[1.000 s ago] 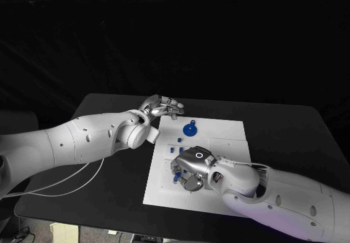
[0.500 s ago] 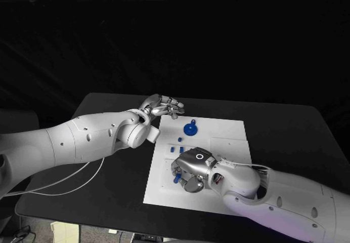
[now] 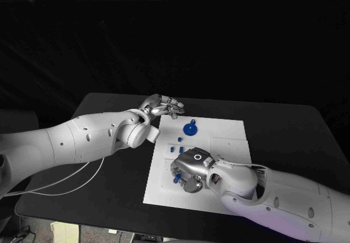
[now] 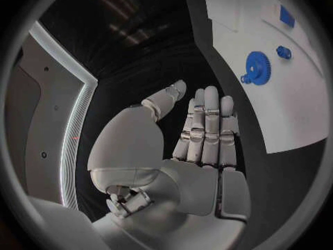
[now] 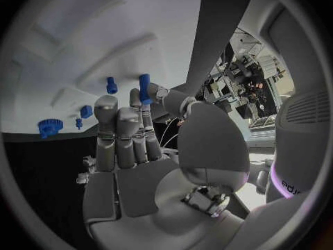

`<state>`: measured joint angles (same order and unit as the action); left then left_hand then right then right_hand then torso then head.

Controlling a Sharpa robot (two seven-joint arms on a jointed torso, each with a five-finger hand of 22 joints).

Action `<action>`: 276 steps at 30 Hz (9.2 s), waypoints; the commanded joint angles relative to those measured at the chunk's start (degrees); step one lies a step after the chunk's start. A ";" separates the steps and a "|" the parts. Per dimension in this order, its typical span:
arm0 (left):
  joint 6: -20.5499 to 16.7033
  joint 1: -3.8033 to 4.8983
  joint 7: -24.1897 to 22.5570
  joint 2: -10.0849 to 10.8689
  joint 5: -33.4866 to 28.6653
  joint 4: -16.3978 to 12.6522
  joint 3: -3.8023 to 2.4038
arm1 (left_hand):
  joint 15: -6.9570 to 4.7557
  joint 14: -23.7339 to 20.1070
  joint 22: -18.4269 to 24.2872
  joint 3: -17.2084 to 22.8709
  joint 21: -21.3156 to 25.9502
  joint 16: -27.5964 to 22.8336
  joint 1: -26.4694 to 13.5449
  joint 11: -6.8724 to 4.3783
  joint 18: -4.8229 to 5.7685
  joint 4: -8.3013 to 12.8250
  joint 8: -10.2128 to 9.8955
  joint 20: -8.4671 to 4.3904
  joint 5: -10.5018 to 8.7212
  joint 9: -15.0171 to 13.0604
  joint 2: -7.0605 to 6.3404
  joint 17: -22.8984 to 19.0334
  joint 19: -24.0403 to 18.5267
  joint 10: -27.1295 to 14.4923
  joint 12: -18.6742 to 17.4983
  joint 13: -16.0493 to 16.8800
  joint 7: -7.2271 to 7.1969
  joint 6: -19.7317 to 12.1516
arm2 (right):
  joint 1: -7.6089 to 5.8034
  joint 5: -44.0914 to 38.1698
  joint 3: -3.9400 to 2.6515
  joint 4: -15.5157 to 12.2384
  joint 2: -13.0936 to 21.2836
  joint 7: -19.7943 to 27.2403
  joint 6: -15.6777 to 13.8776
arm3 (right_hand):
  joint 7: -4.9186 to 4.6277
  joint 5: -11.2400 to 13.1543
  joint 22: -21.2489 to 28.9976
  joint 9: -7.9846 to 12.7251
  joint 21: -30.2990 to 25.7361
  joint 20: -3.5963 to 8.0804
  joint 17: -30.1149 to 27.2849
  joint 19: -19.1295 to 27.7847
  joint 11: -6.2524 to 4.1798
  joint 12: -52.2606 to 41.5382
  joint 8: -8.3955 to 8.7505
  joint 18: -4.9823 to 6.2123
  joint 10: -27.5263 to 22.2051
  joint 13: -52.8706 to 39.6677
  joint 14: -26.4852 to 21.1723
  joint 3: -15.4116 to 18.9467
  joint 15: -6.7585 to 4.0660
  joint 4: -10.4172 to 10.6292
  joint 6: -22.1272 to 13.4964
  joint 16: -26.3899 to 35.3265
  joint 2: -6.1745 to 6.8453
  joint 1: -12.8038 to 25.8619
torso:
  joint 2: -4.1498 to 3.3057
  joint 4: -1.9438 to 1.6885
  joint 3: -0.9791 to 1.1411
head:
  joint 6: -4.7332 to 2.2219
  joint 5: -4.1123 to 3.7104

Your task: Assemble the parts on the task board

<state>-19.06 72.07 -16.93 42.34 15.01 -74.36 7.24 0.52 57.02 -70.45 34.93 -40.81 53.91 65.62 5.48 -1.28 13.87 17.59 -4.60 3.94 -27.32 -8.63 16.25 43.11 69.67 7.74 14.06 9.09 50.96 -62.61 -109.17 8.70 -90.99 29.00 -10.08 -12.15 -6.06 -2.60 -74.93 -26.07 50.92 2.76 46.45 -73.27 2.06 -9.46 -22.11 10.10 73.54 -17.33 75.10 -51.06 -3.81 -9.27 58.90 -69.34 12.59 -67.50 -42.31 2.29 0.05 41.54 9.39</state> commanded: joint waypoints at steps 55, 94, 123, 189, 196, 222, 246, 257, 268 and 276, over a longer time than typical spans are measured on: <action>0.47 0.12 -0.48 -0.05 -0.26 0.27 -0.06 | 0.36 0.18 -0.20 -0.37 0.34 -0.48 -0.30 0.24 -0.15 -0.19 0.16 -0.17 -0.37 -0.01 -0.06 0.28 -0.11 -0.33 -0.30 0.10 -0.02 -0.39 | 0.14 1.74 1.26 0.33 0.18 -0.68 -5.39 | -3.68 -0.69 -0.81 2.11 -0.24 -0.46 -0.71 0.40 3.21 4.96 4.89 4.90 -6.80 1.23 -0.55 8.61 2.57 -2.75 -7.91 0.51 4.42 4.53 | 0.00 -0.01 0.00 | 0.57 1.10; 0.66 0.09 -0.76 -0.30 -0.58 2.18 -0.01 | 0.36 0.20 -0.25 -0.39 0.40 -0.53 -0.26 0.24 -0.14 -0.20 0.18 -0.16 -0.39 -0.01 -0.12 0.38 -0.10 -0.33 -0.30 0.11 -0.01 -0.39 | -7.43 45.85 -4.23 -5.74 21.59 0.78 2.99 | -0.98 -4.28 -0.69 -0.13 -0.70 0.54 -0.72 -0.54 -1.75 -18.73 2.56 4.90 1.13 -16.80 -0.38 16.79 -2.61 1.07 -5.53 -0.10 1.90 7.92 | 0.70 0.28 -0.17 | -1.62 -2.79; 0.90 0.01 -0.74 -0.53 -0.83 1.97 0.13 | 0.38 0.18 -0.31 -0.48 0.47 -0.62 -0.38 0.26 -0.12 -0.30 0.18 -0.14 -0.41 -0.01 -0.12 0.47 -0.10 -0.35 -0.30 0.11 0.01 -0.41 | -8.36 55.76 1.04 -7.26 24.82 -22.74 17.11 | -0.04 -0.20 -1.22 -5.81 4.27 2.21 5.63 -0.75 -2.43 -52.73 2.70 4.90 -8.74 -49.85 -0.81 15.56 -2.83 14.60 -6.24 -5.78 2.03 18.55 | 0.87 0.28 -0.26 | -1.16 -4.38; 0.85 0.03 -0.46 -0.91 -0.85 1.29 0.13 | 0.39 0.16 -0.45 -0.54 0.63 -0.79 -0.36 0.26 -0.12 -0.36 0.21 -0.14 -0.40 0.00 -0.13 0.71 -0.10 -0.39 -0.31 0.13 0.00 -0.44 | -8.78 62.38 2.61 -6.21 16.71 -23.52 11.46 | 1.34 -0.21 -0.99 -5.86 7.85 1.34 6.77 0.49 -3.74 -51.99 3.29 4.90 -6.65 -49.86 -0.45 10.46 -3.93 10.16 -0.33 -5.40 -2.45 19.85 | 0.81 0.21 -0.28 | -0.23 -3.99; 0.87 0.03 -0.42 -0.90 -0.85 1.18 0.13 | 0.39 0.16 -0.47 -0.56 0.65 -0.81 -0.38 0.27 -0.11 -0.38 0.22 -0.13 -0.41 0.00 -0.15 0.73 -0.11 -0.39 -0.31 0.13 0.00 -0.44 | -8.24 60.02 2.73 -4.83 15.08 -23.46 11.29 | 1.34 -0.21 -0.95 -5.77 7.88 1.36 6.78 0.53 -3.73 -51.91 3.42 4.90 -6.65 -49.88 -0.45 10.53 -3.93 10.13 -0.27 -5.35 -1.97 20.48 | 0.81 0.22 -0.24 | -0.09 -3.75; 0.94 0.03 -0.37 -0.93 -0.85 1.10 0.14 | 0.41 0.15 -0.51 -0.60 0.69 -0.85 -0.45 0.28 -0.10 -0.45 0.22 -0.12 -0.42 0.01 -0.16 0.79 -0.10 -0.40 -0.31 0.13 0.01 -0.45 | -7.75 56.20 3.02 -3.79 14.05 -23.35 10.78 | 1.07 -0.20 -0.86 -5.49 7.88 1.23 6.78 0.74 -3.47 -51.56 4.00 4.76 -7.02 -49.94 -0.58 14.03 -3.74 10.93 -0.72 -5.09 2.94 24.87 | 0.84 0.32 -0.19 | 0.10 -3.30; 0.94 0.03 -0.35 -0.80 -0.85 1.14 0.15 | 0.41 0.15 -0.56 -0.61 0.74 -0.90 -0.47 0.28 -0.10 -0.51 0.22 -0.12 -0.41 0.01 -0.17 0.87 -0.10 -0.41 -0.32 0.14 0.01 -0.47 | -7.62 53.81 3.01 -6.72 16.87 -15.12 13.30 | 1.37 -2.19 -0.57 -5.23 6.87 2.64 7.31 2.00 -3.78 -50.86 5.05 4.90 -7.48 -50.52 -0.81 28.30 -4.04 -2.78 -0.49 -4.17 -3.45 21.85 | 0.86 0.36 -0.21 | -0.02 -3.22; 1.01 0.03 -0.35 -0.81 -0.85 1.07 0.15 | 0.41 0.15 -0.58 -0.60 0.77 -0.93 -0.44 0.27 -0.10 -0.52 0.23 -0.12 -0.41 0.02 -0.16 0.91 -0.10 -0.42 -0.32 0.14 0.01 -0.47 | -7.44 52.67 3.01 -6.75 16.39 -16.63 13.56 | 1.37 -0.85 -0.39 -4.91 6.76 1.80 7.32 1.33 -3.76 -50.81 5.16 4.90 -6.85 -50.48 -0.42 26.61 -3.97 -4.71 0.46 -4.00 -4.50 20.00 | 0.83 0.37 -0.19 | 0.00 -3.25; 1.08 0.03 -0.34 -0.77 -0.85 1.07 0.15 | 0.42 0.15 -0.62 -0.64 0.80 -0.97 -0.54 0.28 -0.08 -0.62 0.24 -0.11 -0.42 0.02 -0.14 0.96 -0.09 -0.42 -0.32 0.14 0.02 -0.47 | -7.39 51.91 3.02 -6.07 16.02 -18.72 15.09 | 1.61 -0.29 -0.65 -4.36 6.81 1.55 7.61 0.99 -3.85 -50.58 5.56 4.90 -6.27 -50.56 -0.30 15.66 -4.08 5.39 1.29 -3.93 -7.82 22.74 | 0.85 0.33 -0.22 | 0.15 -3.23; 1.10 0.03 -0.33 -0.69 -0.85 1.04 0.15 | 0.42 0.14 -0.64 -0.64 0.82 -0.99 -0.54 0.28 -0.09 -0.65 0.24 -0.11 -0.41 0.02 -0.13 0.99 -0.09 -0.42 -0.32 0.15 0.01 -0.47 | -7.34 50.54 3.02 -5.85 15.89 -19.39 15.91 | 1.42 -0.23 -1.04 -4.54 7.55 1.17 7.92 0.91 -3.83 -50.62 5.41 4.90 -5.99 -50.81 -0.22 5.64 -3.98 6.37 1.50 -4.14 -9.76 20.85 | 0.85 0.32 -0.20 | 0.30 -3.16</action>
<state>-18.70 72.05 -16.85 41.69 14.39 -73.16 7.43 0.52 57.02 -71.00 34.53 -40.37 53.25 65.63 5.67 -1.24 13.46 17.59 -4.60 3.71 -27.32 -8.64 17.15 43.11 69.47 7.74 14.11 9.09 50.96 -70.07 -57.10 11.66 -96.95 44.90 -28.53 1.88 -4.24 -2.89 -74.92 -30.54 58.33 4.13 54.32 -72.32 -1.74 -60.27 -16.78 10.84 67.07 -68.10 74.43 -44.89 -7.78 -2.79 59.59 -73.60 2.49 -47.15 -41.47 2.63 -0.16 41.80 6.20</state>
